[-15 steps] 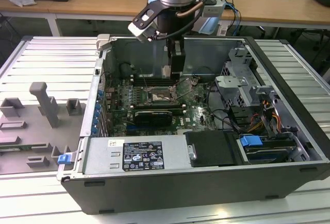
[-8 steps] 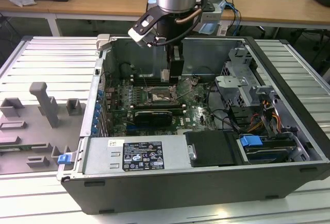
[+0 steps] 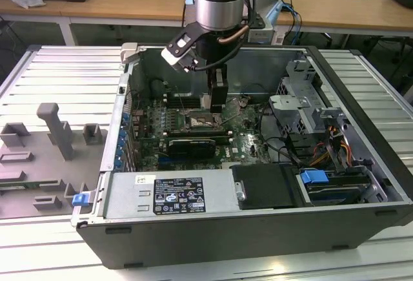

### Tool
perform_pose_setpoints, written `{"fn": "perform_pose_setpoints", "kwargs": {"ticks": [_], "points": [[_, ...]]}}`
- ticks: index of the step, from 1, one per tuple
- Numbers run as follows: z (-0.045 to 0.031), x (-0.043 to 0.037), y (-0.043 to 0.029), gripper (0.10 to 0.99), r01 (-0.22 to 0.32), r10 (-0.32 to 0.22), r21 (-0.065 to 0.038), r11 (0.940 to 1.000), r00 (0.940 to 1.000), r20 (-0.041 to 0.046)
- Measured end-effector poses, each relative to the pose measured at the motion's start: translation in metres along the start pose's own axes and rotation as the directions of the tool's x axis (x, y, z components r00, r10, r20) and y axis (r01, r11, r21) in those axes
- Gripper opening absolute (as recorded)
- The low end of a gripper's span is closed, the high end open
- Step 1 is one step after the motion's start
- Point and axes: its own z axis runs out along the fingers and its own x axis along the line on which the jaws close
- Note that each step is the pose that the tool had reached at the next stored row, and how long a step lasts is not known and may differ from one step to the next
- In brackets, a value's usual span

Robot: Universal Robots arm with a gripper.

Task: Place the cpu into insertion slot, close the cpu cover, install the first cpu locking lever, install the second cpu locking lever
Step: 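Place the cpu into insertion slot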

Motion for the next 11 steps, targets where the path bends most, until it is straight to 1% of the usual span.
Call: {"fn": "perform_pose_setpoints", "kwargs": {"ticks": [3,11], "points": [[0.0049,0.0,-0.0003,0.541,0.001,-0.001,0.0,1.0,1.0,-0.0001],[0.0117,-0.0001,-0.0007,0.541,0.002,-0.002,0.0,1.0,1.0,-0.0001]]}}
